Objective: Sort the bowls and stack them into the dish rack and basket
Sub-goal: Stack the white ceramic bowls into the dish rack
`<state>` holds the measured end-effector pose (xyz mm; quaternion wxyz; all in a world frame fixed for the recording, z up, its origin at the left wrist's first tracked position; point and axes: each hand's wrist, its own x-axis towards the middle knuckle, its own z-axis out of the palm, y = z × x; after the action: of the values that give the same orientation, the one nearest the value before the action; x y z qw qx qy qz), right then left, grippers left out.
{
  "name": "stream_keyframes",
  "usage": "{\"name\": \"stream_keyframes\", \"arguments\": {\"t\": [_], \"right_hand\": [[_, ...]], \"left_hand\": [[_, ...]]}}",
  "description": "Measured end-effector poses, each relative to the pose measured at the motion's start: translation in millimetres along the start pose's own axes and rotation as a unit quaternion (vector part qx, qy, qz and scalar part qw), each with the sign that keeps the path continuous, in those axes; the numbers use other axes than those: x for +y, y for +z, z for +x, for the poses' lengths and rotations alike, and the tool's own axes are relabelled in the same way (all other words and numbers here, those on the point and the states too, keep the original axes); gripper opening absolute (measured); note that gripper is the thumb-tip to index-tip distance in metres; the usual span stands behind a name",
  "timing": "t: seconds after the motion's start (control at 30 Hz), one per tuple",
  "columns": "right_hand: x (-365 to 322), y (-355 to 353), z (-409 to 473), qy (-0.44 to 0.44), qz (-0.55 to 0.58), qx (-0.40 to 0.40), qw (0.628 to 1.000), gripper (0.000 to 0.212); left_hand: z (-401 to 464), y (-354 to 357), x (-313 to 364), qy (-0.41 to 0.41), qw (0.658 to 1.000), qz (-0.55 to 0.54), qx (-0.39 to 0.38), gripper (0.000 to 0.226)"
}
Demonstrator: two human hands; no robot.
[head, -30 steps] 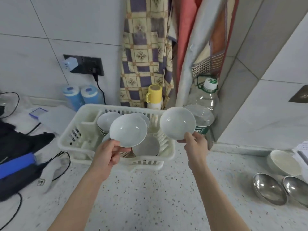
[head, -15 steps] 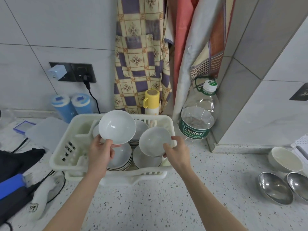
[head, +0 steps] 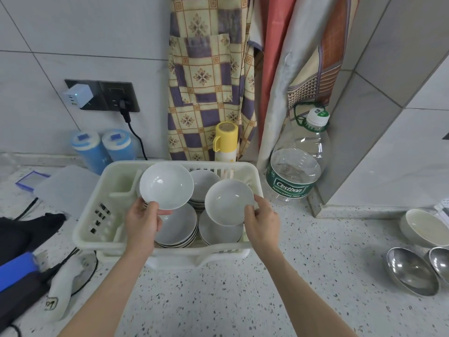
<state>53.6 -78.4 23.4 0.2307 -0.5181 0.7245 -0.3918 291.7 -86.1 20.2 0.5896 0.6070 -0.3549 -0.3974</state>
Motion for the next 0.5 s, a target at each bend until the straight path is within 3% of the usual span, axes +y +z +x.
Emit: {"name": "stream_keyframes", "arguments": {"t": [0.27,0.5], "right_hand": [[2.4,5.3,-0.8,-0.064,-0.198,-0.057,0.976,0.031],[3.0,6.0,-2.9,-0.068,-0.222,-0.057,0.971,0.016]], "left_hand": [[3.4,-2.4,3.3,-0.026,0.998,-0.049,-0.009,0.023],[3.9,-3.7,2.1,-0.033,0.998,-0.026,-0.043,0.021]]}}
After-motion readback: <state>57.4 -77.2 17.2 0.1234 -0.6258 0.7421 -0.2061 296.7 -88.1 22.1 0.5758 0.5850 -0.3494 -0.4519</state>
